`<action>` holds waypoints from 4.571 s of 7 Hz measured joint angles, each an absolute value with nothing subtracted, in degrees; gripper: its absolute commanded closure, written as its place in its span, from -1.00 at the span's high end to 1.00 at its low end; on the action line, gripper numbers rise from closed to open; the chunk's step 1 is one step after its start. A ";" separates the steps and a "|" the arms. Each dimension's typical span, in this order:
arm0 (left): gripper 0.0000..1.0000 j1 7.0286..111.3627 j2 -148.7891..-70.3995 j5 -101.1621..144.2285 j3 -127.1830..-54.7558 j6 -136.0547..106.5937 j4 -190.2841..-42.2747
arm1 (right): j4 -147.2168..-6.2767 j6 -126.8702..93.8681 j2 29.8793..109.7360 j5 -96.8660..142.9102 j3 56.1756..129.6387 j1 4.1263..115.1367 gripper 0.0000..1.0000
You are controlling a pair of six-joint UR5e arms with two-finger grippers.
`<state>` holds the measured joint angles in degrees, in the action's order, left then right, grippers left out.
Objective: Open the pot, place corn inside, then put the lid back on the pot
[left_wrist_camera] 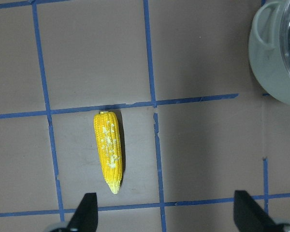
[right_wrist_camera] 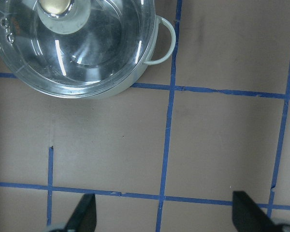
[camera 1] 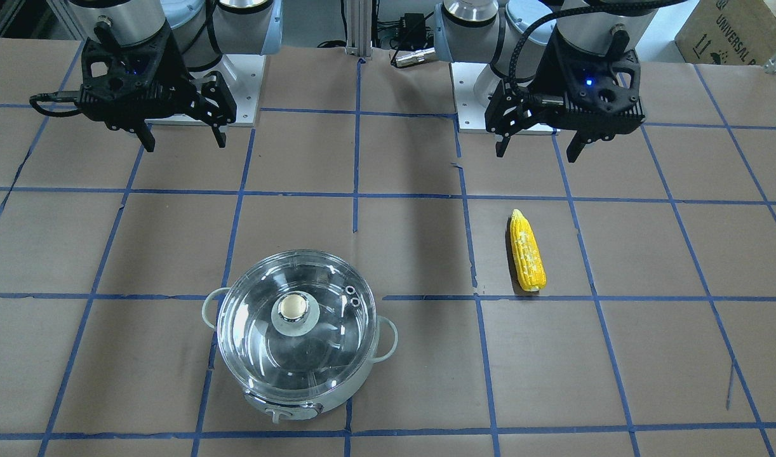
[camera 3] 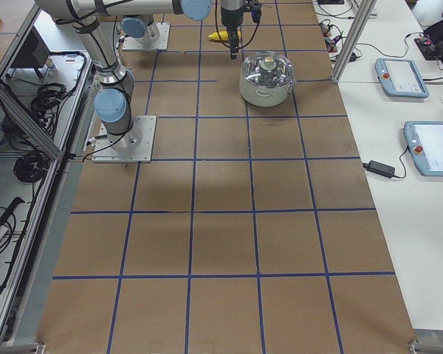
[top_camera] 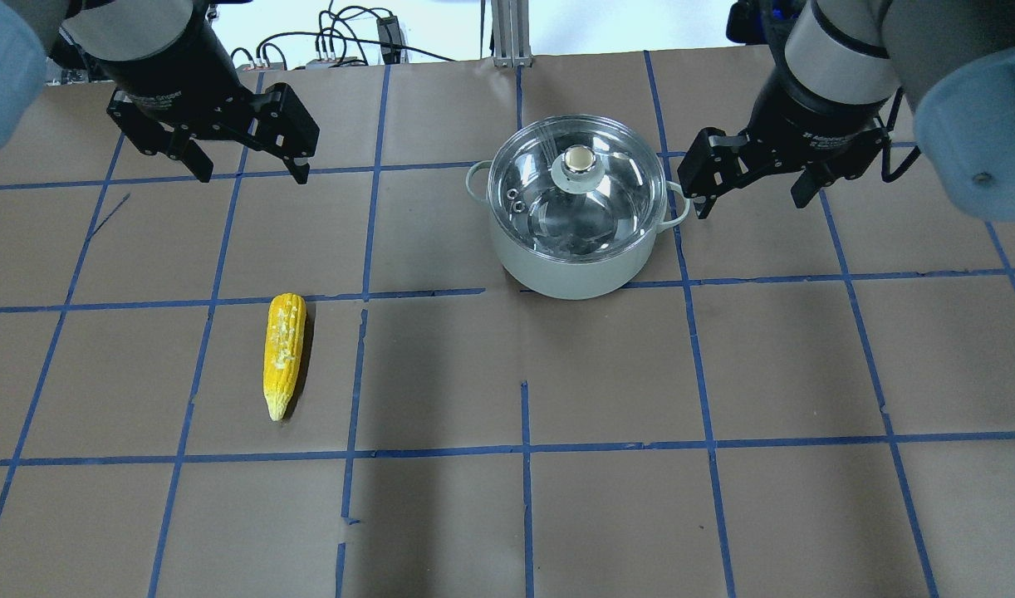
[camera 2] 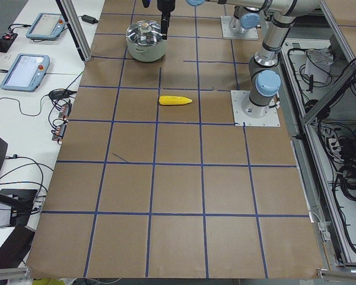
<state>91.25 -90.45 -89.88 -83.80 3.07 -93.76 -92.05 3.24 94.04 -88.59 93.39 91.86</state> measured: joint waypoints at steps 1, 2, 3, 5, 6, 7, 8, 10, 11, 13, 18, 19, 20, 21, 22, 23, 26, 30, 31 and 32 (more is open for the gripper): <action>0.99 91.19 -90.09 -89.86 -83.64 3.34 -94.41 | -92.09 3.23 94.04 -88.58 93.41 91.86 0.98; 0.99 91.18 -89.89 -90.53 -83.53 3.66 -94.69 | -92.15 3.19 94.03 -88.51 93.41 91.90 0.98; 0.99 91.20 -89.96 -90.90 -83.46 3.79 -94.76 | -92.40 3.17 93.99 -88.48 93.38 91.92 0.98; 0.99 91.22 -90.27 -90.99 -83.46 3.86 -94.75 | -93.83 2.90 93.68 -88.37 93.03 91.99 0.98; 0.99 91.23 -90.37 -91.03 -83.48 3.86 -94.75 | -94.82 2.63 92.99 -88.08 92.48 92.00 0.98; 0.99 91.23 -90.43 -91.04 -83.55 3.87 -94.75 | -95.72 2.43 92.10 -87.88 91.86 92.04 0.98; 0.99 91.23 -90.46 -91.07 -83.61 3.87 -94.75 | -96.73 2.31 90.59 -87.96 91.12 92.12 0.98; 0.99 91.23 -90.41 -91.13 -83.79 3.87 -94.74 | -99.90 2.21 84.16 -87.86 87.99 92.33 0.97; 0.99 91.23 -90.38 -91.14 -83.82 3.87 -94.72 | -100.54 2.10 79.75 -87.76 84.36 92.86 0.96; 0.99 91.23 -90.34 -91.14 -83.94 3.81 -94.73 | -101.30 -1.38 69.81 -87.95 75.80 96.27 0.94; 0.99 91.23 -89.84 -91.14 -84.36 3.82 -94.66 | -105.36 -6.12 60.60 -88.46 72.47 101.87 0.88; 0.99 91.23 -89.83 -91.14 -84.33 3.83 -94.66 | -105.18 -6.13 60.43 -88.42 72.68 102.05 0.84; 0.99 91.23 -89.83 -91.14 -84.32 3.82 -94.66 | -105.09 -6.07 60.42 -88.39 73.02 102.18 0.78; 0.99 91.23 -89.83 -91.14 -84.34 3.84 -94.66 | -105.05 -6.00 60.46 -88.42 73.41 102.25 0.54; 0.99 91.23 -89.82 -91.14 -84.39 3.84 -94.66 | -105.04 -5.80 60.51 -88.47 73.69 102.28 0.23; 0.99 91.23 -89.82 -91.14 -84.43 3.81 -94.66 | -105.03 -5.45 60.54 -88.51 73.81 102.30 -0.20; 0.99 91.23 -89.82 -91.14 -84.53 3.80 -94.66 | -104.97 -4.45 60.43 -88.56 73.77 102.32 -0.83; 0.99 91.23 -89.85 -91.20 -84.31 3.86 -94.68 | -96.95 -2.31 61.50 -88.64 67.27 101.30 -0.83; 0.99 91.35 -89.81 -91.22 -84.47 3.85 -94.73 | -89.80 -0.34 62.62 -89.05 61.96 100.28 -0.83; 0.99 91.58 -89.85 -91.21 -84.89 3.85 -94.81 | -83.13 2.45 63.85 -90.14 57.05 98.11 -0.82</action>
<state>91.58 -89.85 -91.21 -84.89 3.85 -94.81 -83.13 2.45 63.85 -90.14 57.05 98.11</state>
